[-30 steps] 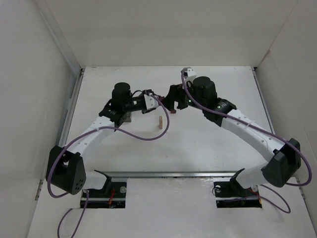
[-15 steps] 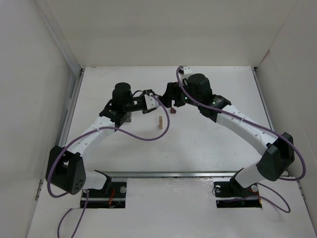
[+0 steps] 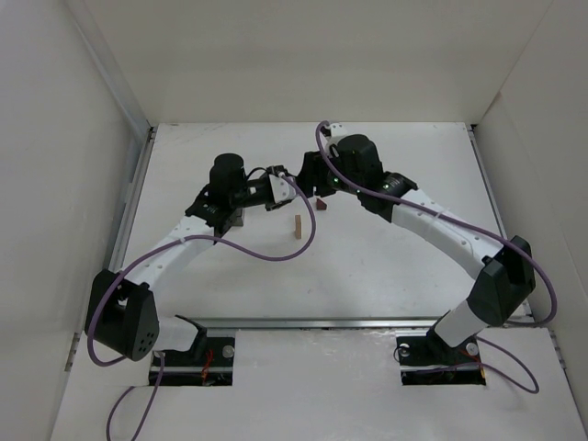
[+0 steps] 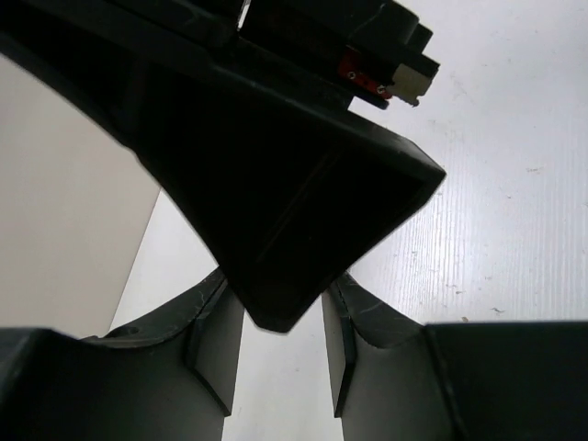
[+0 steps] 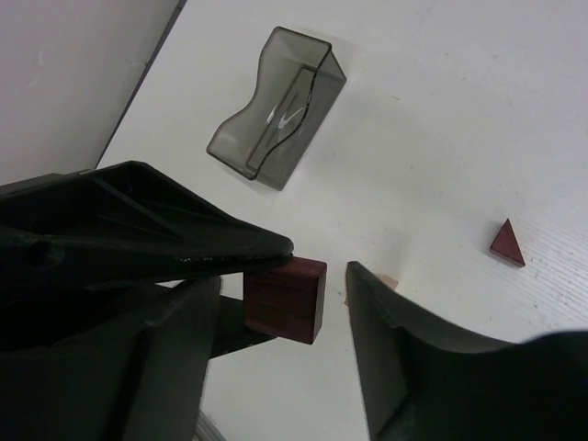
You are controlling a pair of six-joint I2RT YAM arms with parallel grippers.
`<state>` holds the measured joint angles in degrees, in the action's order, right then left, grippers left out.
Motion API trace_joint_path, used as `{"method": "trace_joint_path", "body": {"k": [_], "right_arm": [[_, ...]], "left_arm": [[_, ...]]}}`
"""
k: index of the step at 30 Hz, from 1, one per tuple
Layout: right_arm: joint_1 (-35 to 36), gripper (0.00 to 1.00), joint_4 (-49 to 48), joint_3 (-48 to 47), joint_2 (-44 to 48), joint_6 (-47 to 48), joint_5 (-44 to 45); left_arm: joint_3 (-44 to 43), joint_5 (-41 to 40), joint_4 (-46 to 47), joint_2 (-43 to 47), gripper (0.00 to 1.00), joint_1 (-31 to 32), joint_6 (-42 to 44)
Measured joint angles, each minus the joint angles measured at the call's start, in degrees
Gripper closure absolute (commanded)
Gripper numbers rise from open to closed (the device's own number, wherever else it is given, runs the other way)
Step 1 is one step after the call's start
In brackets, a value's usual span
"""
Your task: Build the wood block tower
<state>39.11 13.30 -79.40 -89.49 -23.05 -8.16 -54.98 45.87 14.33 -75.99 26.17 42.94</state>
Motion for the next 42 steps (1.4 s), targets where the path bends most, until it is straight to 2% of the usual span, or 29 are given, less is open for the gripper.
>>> {"method": "trace_joint_path", "body": {"k": [3,11,13,14,16,17,18,20,22,23,25,26,27,33,42], "right_arm": [[0.2,0.46,0.5,-0.6,-0.3,-0.3,0.2],[1.0,0.48,2.6,-1.7,-0.5,-0.3,3.2],[1.2,0.58,3.3,-2.1,-0.5,-0.1,4.0],[1.5,0.71,3.5,-2.2,-0.5,0.0,4.3],[1.9,0.82,3.8,-2.4,-0.6,0.2,5.2],[1.9,0.82,4.1,-2.6,-0.6,0.2,5.4],[2.0,0.91,4.3,-2.7,-0.7,0.3,5.5],[2.1,1.0,4.5,-3.0,-0.9,0.4,5.7],[2.3,1.0,4.5,-3.3,-1.0,0.6,6.1],[2.3,1.0,4.6,-3.3,-1.0,0.8,6.3],[2.4,1.0,4.9,-3.5,-1.0,0.8,6.5],[2.5,1.0,5.4,-3.7,-1.0,0.8,6.8],[2.6,1.0,6.3,-4.2,-1.2,0.7,7.3],[2.9,1.0,13.4,-10.8,-4.5,-1.2,13.4],[4.0,1.0,23.4,-13.3,-9.6,-5.1,18.5]], "left_arm": [[0.0,-0.5,0.1,0.0,1.0,0.0,-0.3],[0.1,-2.3,0.3,0.0,1.0,0.0,-0.5],[0.1,-2.6,0.3,0.0,1.0,0.0,-0.5],[0.1,-2.6,0.3,0.0,1.0,0.0,-0.5],[0.1,-2.7,0.3,0.0,1.0,0.0,-0.6],[0.1,-2.7,0.3,0.0,1.0,0.0,-0.6],[0.1,-2.8,0.3,0.0,1.0,0.0,-0.6],[0.1,-2.9,0.3,0.0,1.0,0.0,-0.6],[0.1,-2.9,0.3,0.0,0.99,0.0,-0.6],[0.1,-2.9,0.4,0.0,0.68,0.0,-0.6],[0.1,-2.9,0.5,0.0,0.27,0.0,-0.5],[0.1,-3.0,0.5,0.0,0.1,0.0,-0.7],[0.1,-3.0,0.5,0.0,0.0,0.0,-0.9],[1.5,-7.3,-0.4,2.0,0.0,-0.2,-4.0],[13.8,-18.8,-1.0,20.3,0.0,-4.9,-14.9]]}}
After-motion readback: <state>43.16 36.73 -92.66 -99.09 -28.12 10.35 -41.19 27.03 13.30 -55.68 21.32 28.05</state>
